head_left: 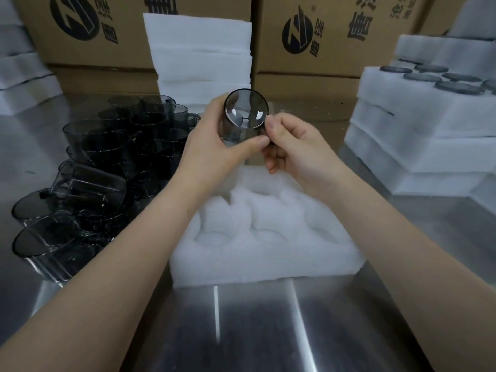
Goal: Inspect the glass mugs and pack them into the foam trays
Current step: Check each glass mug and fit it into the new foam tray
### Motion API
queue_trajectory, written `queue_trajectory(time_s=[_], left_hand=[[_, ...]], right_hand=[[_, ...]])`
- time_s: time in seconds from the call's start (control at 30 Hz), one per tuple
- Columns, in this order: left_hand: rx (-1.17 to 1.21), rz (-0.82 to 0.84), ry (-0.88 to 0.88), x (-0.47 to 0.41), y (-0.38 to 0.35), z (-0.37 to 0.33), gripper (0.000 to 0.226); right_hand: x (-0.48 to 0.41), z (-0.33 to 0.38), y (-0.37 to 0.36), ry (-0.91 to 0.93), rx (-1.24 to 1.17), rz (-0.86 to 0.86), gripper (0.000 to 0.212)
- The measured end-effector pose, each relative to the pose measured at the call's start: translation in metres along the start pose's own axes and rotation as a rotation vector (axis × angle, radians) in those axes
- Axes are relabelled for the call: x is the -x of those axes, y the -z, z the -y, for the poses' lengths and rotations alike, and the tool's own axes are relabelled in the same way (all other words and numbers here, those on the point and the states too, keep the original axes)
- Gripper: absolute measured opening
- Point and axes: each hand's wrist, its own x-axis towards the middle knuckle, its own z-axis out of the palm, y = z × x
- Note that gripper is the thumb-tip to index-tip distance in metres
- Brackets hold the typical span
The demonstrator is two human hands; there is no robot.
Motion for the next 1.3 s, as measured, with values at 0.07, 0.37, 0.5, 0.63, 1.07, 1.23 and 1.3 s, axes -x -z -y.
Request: queue_trajectory(time_s=[0.07,0.37,0.5,0.63,1.07,1.23,1.3], left_hand=[[0.046,0.006,-0.005,0.0,0.0,0.0,0.069],[0.064,-0.055,0.127,0.0,0.003,-0.004,0.053],[0.005,-0.028,0.187,0.001,0.003,-0.009,0.076],[-0.016,0.009,0.206,0.0,0.003,-0.01,0.077],[-0.15,0.007,-0.002,0.004,-0.001,-0.011,0.053],[-0.125,-0.041,-0.022,0.004,0.0,-0.011,0.053],[-0.075,-0.047,-0.019,0.005,0.0,-0.01,0.054]], right_hand=[[0.0,0.0,0.0,-0.009,-0.018,0.006,0.028],[0.003,0.005,0.0,0.025,-0.226,0.123,0.025],[0.005,0.007,0.0,0.043,-0.27,0.148,0.023],[0.006,0.009,0.0,0.007,-0.255,0.138,0.022],[0.002,0.009,-0.003,-0.112,0.108,-0.088,0.066],[0.001,0.009,0.001,-0.113,-0.123,-0.181,0.026],[0.002,0.008,0.003,-0.08,-0.137,-0.144,0.003]])
